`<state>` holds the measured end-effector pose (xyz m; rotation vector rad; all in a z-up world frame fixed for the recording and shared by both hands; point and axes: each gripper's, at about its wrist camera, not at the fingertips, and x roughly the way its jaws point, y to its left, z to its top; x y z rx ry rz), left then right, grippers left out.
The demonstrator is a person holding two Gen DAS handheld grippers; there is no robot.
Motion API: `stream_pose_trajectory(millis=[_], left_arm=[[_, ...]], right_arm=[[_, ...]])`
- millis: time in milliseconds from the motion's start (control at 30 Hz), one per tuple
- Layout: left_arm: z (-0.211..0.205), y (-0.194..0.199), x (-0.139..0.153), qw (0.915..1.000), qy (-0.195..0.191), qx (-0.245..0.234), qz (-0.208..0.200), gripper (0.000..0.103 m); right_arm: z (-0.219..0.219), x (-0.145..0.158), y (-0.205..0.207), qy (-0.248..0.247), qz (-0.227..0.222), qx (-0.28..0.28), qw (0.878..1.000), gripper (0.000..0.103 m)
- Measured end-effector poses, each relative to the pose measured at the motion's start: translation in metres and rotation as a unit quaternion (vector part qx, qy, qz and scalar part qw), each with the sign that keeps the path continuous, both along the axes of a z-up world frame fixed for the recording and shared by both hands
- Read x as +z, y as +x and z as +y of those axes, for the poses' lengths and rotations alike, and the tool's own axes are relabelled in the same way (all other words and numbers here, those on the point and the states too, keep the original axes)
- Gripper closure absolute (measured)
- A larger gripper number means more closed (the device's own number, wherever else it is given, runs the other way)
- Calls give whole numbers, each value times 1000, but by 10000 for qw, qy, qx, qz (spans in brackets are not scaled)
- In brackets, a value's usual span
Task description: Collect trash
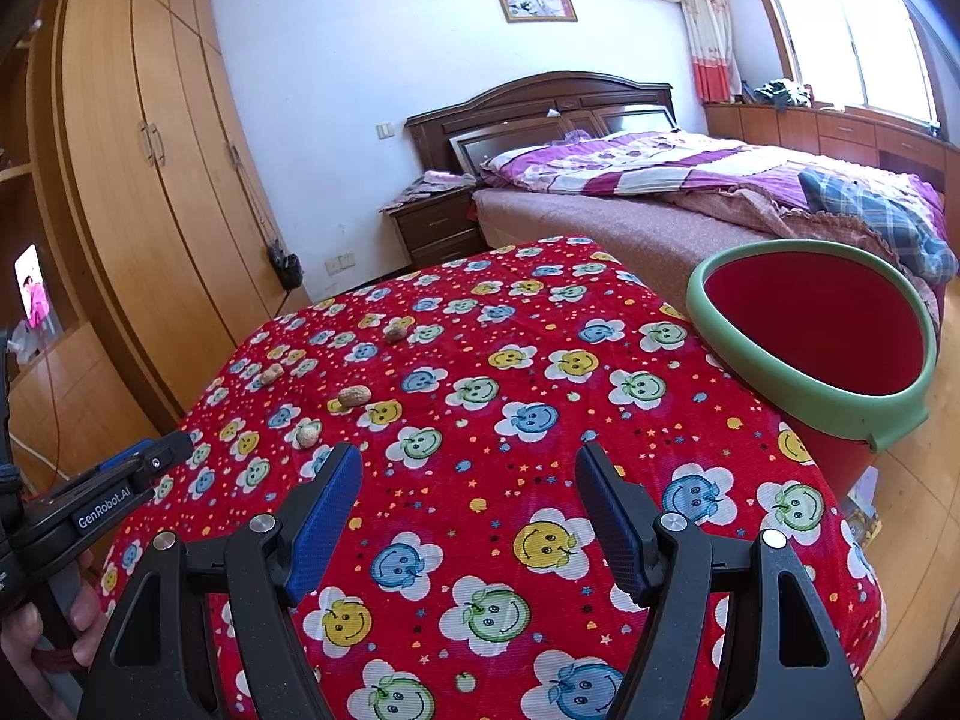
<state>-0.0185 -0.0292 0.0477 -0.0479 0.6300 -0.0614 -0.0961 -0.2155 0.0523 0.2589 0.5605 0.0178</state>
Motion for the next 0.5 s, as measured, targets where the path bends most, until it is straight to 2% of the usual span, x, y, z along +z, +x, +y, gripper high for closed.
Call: stream_pose_trajectory(millis=[500], left_arm=[[1, -1, -1, 10000, -7, 3, -18, 63]], right_arm=[[-1, 1, -1, 12, -28, -29, 10000, 28]])
